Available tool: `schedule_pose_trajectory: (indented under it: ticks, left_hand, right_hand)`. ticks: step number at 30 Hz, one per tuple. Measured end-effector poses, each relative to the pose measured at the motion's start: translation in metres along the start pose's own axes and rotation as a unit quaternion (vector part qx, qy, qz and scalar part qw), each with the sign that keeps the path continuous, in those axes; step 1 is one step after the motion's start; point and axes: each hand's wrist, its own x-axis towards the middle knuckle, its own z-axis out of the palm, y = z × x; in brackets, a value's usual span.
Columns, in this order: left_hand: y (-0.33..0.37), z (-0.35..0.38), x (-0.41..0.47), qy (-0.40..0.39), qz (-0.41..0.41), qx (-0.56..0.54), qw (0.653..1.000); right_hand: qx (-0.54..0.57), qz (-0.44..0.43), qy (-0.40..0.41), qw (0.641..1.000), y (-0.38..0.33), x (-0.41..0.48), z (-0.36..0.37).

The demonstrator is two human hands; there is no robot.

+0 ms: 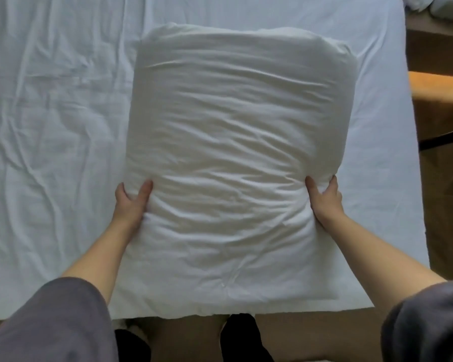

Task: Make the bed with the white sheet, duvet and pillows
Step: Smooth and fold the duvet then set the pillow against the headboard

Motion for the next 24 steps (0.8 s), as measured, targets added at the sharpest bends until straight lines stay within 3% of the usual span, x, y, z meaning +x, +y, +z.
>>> schedule_pose_trajectory:
  ticks: [7,11,14,18,20,24]
  left_hand:
    - [0.021,0.02,0.079,-0.055,-0.036,-0.067,0.996]
    - [0.024,0.016,0.076,-0.072,-0.01,-0.049,0.996]
    - [0.025,0.001,0.074,-0.076,0.005,-0.073,0.994]
    - [0.031,-0.011,0.073,-0.076,0.016,-0.094,0.993]
    - [0.032,-0.021,0.069,-0.076,0.018,-0.107,0.991]
    - [0.025,-0.063,0.072,-0.063,0.025,-0.106,0.992]
  right_hand:
    - [-0.108,0.07,0.084,0.988,-0.018,0.006,0.05]
    - [-0.03,0.091,0.143,0.985,-0.036,-0.019,0.048]
    - [0.058,-0.03,0.193,0.979,-0.081,-0.059,0.056]
    - [-0.138,-0.231,0.145,0.952,-0.145,-0.115,0.123]
    - [-0.213,-0.255,0.138,0.933,-0.154,-0.131,0.151]
    - [-0.243,-0.248,0.128,0.929,-0.159,-0.155,0.172]
